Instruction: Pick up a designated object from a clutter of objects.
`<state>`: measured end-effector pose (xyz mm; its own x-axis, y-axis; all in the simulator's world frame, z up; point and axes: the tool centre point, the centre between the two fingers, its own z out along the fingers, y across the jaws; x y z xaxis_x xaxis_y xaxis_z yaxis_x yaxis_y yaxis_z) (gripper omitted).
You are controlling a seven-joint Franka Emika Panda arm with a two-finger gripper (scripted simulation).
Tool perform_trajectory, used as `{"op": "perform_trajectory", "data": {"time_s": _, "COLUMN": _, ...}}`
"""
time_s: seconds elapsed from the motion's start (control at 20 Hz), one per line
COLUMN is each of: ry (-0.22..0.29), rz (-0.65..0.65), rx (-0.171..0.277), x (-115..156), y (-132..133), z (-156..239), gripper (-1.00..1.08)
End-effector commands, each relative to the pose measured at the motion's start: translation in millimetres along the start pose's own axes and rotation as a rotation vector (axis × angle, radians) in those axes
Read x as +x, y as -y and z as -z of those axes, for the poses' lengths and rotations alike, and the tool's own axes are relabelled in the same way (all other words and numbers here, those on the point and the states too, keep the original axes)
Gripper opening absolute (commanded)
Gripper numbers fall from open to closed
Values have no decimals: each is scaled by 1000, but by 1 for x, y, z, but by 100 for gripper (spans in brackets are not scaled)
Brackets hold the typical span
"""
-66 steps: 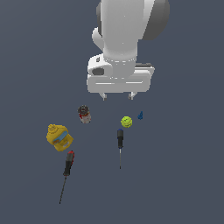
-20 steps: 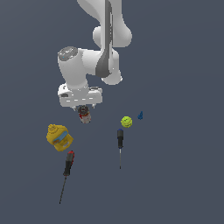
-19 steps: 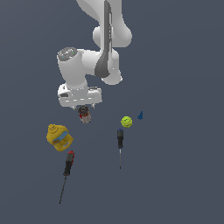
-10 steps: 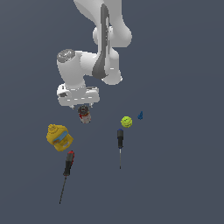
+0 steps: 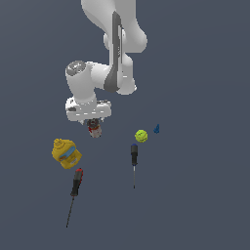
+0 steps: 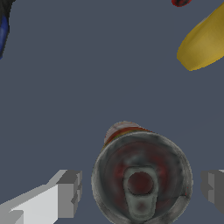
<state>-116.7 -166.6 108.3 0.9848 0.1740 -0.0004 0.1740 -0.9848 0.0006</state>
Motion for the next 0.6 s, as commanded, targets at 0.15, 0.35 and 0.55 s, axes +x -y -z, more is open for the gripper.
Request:
{"op": "perform_trajectory", "data": {"time_s": 0.15, "ry": 0, "rz": 1, "rx": 0, "x": -1, "y": 0, "z": -22, "gripper": 100}}
{"op": "perform_trajectory", "data": {"time_s": 0.35, "ry": 0, "rz": 1, "rx": 0, "x": -1, "y": 0, "z": -28, "gripper": 100}}
{"op": "perform_trajectory", "data": {"time_s": 0.55, "ry": 0, "rz": 1, "rx": 0, "x": -1, "y": 0, "z": -28, "gripper": -100}}
